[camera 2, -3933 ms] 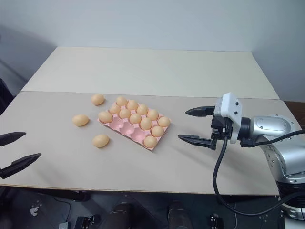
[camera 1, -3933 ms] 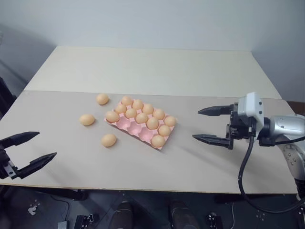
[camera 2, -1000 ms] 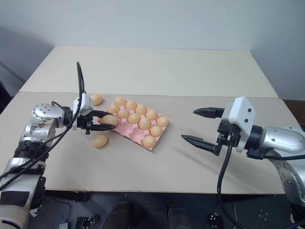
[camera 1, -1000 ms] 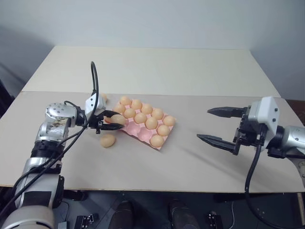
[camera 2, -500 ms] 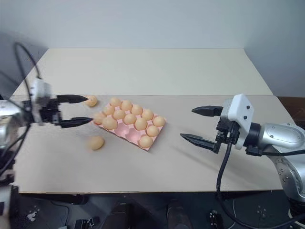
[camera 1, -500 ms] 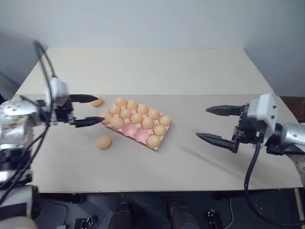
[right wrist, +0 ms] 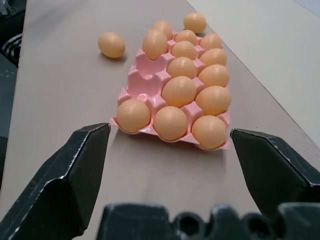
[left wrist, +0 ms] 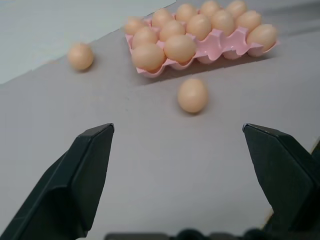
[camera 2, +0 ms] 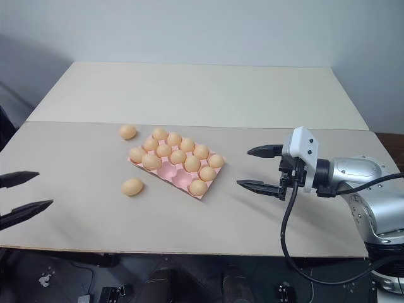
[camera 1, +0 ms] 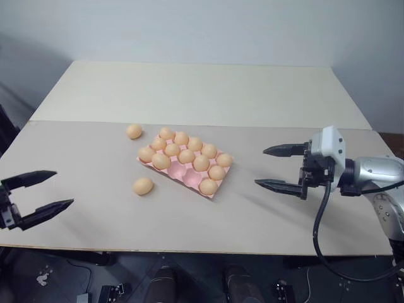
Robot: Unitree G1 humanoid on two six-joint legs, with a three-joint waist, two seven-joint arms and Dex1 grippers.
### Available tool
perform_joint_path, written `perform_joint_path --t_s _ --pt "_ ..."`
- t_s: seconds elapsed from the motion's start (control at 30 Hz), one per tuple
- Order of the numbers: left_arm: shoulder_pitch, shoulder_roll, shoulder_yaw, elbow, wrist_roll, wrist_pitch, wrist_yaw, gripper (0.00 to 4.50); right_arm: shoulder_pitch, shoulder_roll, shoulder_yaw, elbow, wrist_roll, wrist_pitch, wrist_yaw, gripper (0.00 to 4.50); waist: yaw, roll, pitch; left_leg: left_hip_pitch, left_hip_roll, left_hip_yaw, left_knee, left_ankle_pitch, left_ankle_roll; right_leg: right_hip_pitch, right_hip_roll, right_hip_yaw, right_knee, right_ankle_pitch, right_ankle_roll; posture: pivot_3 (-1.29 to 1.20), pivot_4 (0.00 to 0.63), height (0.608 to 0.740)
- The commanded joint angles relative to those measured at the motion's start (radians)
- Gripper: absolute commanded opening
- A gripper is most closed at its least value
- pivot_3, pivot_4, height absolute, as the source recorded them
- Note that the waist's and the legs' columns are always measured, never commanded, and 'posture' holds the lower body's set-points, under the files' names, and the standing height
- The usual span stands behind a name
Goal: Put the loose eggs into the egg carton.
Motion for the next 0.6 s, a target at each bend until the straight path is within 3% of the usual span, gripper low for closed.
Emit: perform_joint_path --t_s 0.03,0.33,0.6 --pt "0.016 -0.014 0.013 -0.052 -0.021 -0.014 0.037 4.47 -0.010 -0.004 -0.017 -0.017 0.003 -0.018 0.010 4.50 0.000 0.000 0.000 0.000 0.000 0.000 0.000 0.000 0.000 0.000 0.000 0.000 0.000 0.000 0.000 0.00 0.150 0.740" --pt "-0.131 0.046 -0.105 0.013 -0.022 0.013 0.125 4.47 -0.004 -0.010 -0.039 -0.039 0.014 -0.006 0.001 4.50 -0.002 0.000 0.000 0.000 0.000 0.000 0.000 0.000 0.000 0.000 0.000 0.000 0.000 0.000 0.000 0.00 0.150 0.740" --pt "-0.572 0.089 -0.444 0.265 0.110 0.078 0.322 4.47 -0.011 -0.015 -0.048 -0.065 0.013 0.018 -0.036 4.50 -0.001 0.000 0.000 0.000 -0.001 -0.001 0.000 0.000 0.000 0.000 0.000 0.000 0.001 0.000 0.000 0.00 0.150 0.740"
